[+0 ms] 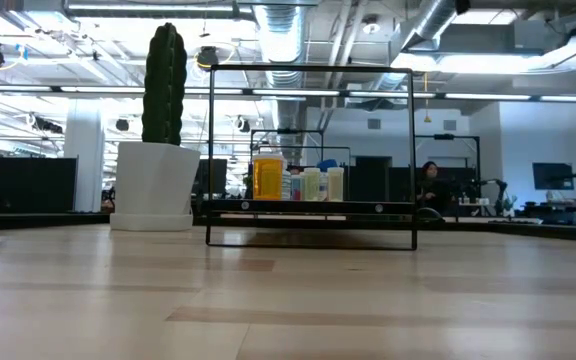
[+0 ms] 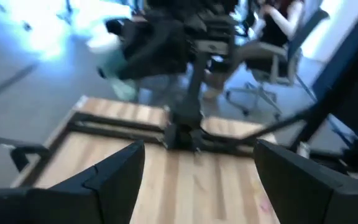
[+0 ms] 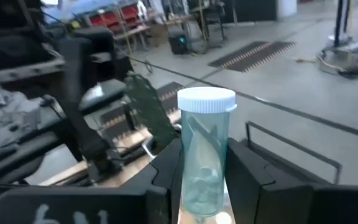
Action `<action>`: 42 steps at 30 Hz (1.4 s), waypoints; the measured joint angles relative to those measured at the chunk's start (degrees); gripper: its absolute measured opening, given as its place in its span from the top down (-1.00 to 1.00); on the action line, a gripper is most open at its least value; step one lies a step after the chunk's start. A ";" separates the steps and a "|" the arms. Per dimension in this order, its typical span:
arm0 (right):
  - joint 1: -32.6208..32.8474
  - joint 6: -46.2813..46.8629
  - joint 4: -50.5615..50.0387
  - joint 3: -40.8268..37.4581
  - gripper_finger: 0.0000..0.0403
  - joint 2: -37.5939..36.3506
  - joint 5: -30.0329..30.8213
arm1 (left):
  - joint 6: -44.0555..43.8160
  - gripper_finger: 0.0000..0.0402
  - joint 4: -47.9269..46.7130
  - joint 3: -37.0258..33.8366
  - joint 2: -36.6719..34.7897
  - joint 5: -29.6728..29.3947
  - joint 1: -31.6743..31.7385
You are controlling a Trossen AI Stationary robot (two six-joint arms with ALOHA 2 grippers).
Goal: Pick and place medicine bottles onto shelf by color
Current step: Put the blue pill bottle on the shelf
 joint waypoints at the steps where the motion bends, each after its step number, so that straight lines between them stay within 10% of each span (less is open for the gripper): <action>1: 0.31 -0.06 1.15 0.00 0.44 0.26 0.00 | -0.07 -0.42 1.42 -0.74 0.00 -1.04 -0.09; 14: 0.72 -2.43 26.36 0.00 0.44 5.94 -10.05 | 0.26 -0.42 18.47 -5.97 2.02 -6.94 -0.03; 42: 0.99 -6.22 28.67 -0.02 0.44 8.34 -24.09 | 2.89 -0.42 21.87 -5.92 2.84 -1.50 0.65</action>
